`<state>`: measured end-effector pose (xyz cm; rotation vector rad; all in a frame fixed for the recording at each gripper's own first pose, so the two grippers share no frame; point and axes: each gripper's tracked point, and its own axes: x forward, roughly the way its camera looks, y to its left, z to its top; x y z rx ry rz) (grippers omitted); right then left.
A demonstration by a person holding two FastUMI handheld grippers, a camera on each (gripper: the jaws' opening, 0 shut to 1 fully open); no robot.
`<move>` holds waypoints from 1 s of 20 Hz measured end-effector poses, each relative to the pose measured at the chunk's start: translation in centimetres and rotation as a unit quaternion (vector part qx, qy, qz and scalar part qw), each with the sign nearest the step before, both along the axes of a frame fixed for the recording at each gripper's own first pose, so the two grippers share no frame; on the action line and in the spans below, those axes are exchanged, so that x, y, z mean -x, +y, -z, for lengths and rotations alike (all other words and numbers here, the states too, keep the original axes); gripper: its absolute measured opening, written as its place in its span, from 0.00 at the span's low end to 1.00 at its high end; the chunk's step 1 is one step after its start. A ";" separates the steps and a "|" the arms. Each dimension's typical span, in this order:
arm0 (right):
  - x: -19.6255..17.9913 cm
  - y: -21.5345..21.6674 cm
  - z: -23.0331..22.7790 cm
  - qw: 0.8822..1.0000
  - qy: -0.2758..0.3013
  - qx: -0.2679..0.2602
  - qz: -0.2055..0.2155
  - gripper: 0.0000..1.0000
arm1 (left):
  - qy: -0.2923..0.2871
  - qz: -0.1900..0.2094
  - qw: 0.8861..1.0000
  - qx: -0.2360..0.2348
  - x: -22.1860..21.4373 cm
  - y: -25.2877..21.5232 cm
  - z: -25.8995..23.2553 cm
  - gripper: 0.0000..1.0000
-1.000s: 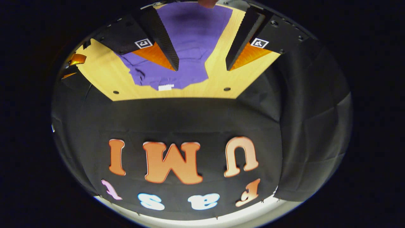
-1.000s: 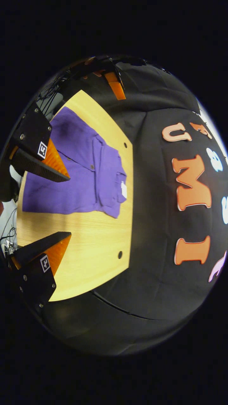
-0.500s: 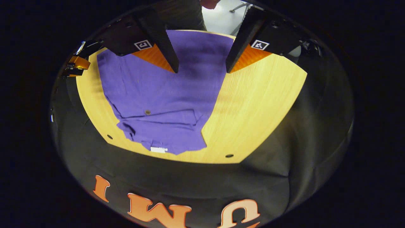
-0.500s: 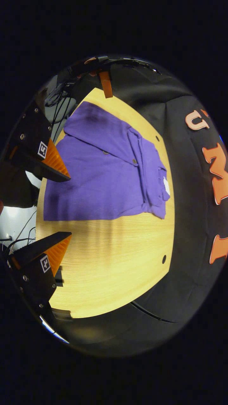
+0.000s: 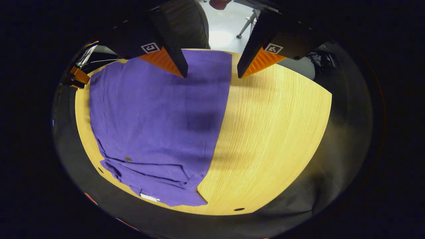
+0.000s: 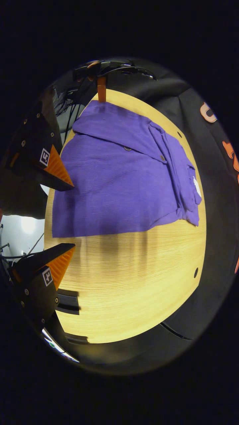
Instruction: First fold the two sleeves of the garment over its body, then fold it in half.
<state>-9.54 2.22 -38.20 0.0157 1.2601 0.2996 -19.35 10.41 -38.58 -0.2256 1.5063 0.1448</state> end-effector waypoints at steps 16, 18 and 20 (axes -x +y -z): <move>2.0 -0.8 3.3 0.995 0.084 0.057 0.019 0.92 | 0.102 0.043 0.994 0.014 -1.8 -0.8 3.6 0.98; 1.9 -0.7 3.3 0.994 0.090 0.059 0.024 0.92 | 0.108 0.031 0.994 0.014 -1.0 -0.6 3.1 0.97; 1.9 -0.7 3.3 0.994 0.093 0.059 0.027 0.91 | 0.110 0.027 0.994 0.015 -0.9 -0.6 2.9 0.97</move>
